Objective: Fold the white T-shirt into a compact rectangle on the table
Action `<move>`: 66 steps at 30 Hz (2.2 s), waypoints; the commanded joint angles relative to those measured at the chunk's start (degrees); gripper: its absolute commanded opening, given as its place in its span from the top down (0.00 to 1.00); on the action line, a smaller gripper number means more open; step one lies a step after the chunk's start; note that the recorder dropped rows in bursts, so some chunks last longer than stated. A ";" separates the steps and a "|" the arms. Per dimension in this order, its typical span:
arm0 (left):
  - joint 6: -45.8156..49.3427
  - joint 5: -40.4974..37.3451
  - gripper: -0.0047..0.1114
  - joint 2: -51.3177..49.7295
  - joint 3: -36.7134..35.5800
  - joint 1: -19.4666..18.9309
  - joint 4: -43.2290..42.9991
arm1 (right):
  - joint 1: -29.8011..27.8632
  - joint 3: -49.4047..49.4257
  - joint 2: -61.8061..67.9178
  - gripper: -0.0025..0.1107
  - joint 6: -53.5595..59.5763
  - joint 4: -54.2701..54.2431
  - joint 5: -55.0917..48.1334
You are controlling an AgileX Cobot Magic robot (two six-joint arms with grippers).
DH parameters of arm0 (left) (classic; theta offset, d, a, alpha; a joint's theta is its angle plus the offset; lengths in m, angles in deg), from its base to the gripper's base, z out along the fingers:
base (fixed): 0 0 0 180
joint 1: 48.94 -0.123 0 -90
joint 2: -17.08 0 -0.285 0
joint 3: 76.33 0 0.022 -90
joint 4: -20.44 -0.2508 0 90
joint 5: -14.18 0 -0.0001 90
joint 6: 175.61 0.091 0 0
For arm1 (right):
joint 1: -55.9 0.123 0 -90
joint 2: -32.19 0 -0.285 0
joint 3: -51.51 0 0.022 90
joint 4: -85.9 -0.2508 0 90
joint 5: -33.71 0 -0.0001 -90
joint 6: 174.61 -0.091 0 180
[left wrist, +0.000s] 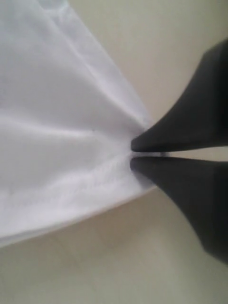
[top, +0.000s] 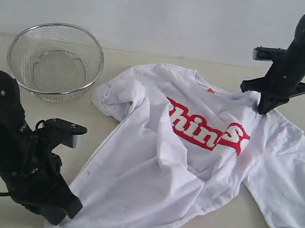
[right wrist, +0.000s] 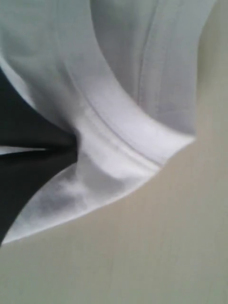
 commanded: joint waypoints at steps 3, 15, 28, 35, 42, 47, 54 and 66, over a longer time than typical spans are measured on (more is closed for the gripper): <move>-4.81 0.72 0.92 0.54 -0.25 -0.29 -3.86 | -3.50 -3.02 4.72 0.98 0.10 3.31 2.70; -9.52 1.32 0.92 3.04 1.75 -0.29 -10.98 | -6.95 -7.13 2.03 0.98 -0.29 3.10 1.54; 7.26 2.48 0.92 5.59 6.84 1.90 1.94 | -6.95 -8.76 -14.89 0.98 2.88 -5.73 -2.97; 17.73 9.29 0.92 3.42 7.78 6.08 12.50 | -6.95 9.18 -24.53 0.98 3.51 -6.55 -2.97; 21.72 7.05 0.92 -1.14 10.44 6.12 15.86 | -6.95 31.87 -33.06 0.98 4.49 -7.21 -2.97; 32.34 2.33 0.92 -5.64 11.19 6.12 26.60 | -6.95 41.73 -33.94 0.98 4.49 -7.63 -2.97; 32.59 2.59 0.92 -7.62 11.19 6.12 27.12 | -6.95 51.73 -33.94 0.98 5.29 -7.75 6.54; 20.57 3.01 0.92 -10.35 11.19 6.12 14.23 | -6.95 53.79 -33.94 0.98 6.97 -10.44 9.20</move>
